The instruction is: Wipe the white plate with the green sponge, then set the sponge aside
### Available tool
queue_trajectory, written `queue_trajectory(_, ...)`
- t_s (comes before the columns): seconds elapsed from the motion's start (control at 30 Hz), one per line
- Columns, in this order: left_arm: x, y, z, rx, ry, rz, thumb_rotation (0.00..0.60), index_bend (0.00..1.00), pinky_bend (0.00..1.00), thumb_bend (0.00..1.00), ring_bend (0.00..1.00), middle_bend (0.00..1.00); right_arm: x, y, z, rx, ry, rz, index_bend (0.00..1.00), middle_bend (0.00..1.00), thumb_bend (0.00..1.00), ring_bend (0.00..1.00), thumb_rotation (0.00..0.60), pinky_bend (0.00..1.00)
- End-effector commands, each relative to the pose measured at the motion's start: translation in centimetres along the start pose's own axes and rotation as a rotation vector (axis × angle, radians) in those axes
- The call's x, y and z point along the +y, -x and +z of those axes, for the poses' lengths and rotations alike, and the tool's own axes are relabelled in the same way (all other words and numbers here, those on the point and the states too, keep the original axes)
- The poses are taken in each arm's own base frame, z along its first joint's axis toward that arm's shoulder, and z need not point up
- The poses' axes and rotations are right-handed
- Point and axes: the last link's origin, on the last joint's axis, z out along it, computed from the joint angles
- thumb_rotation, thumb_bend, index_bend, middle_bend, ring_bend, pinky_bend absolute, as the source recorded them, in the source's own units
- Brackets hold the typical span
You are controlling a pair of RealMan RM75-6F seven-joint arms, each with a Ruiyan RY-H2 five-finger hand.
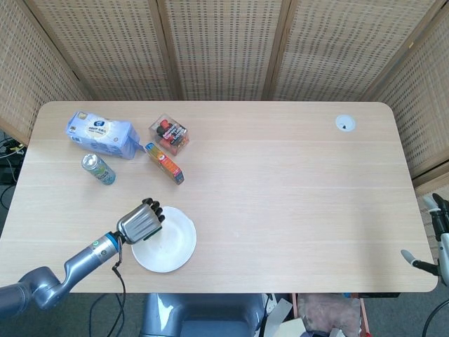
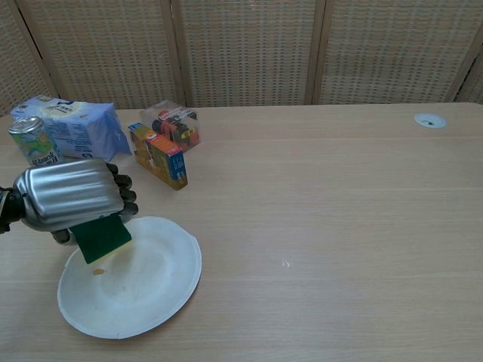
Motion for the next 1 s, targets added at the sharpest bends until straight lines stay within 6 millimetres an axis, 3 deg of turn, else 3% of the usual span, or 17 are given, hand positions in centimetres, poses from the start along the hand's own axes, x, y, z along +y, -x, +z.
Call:
queue_trajectory(0.03,0.2,0.3,-0.1,-0.001,0.001,-0.006,0.6,0.51,0.41,0.04,0.3,0.42,0.0,0.0,-0.1,0.0,-0.002,0.0,0.0,0.0,0.0,0.0,0.6,0.0)
queue_trajectory(0.73,2.6,2.1,1.0,-0.027,0.064,0.075,0.6,0.52,0.38,0.04,0.3,0.42,0.2,-0.1,0.0,-0.004,-0.003,0.009,0.0,0.0,0.0,0.0,0.6,0.0)
queue_trajectory(1.0,2.4,1.5,1.0,0.01,0.049,0.061,0.6,0.52,0.38,0.04,0.3,0.42,0.4,-0.4,-0.2,0.005,-0.004,0.022,0.0,0.0,0.0,0.0,0.6,0.0)
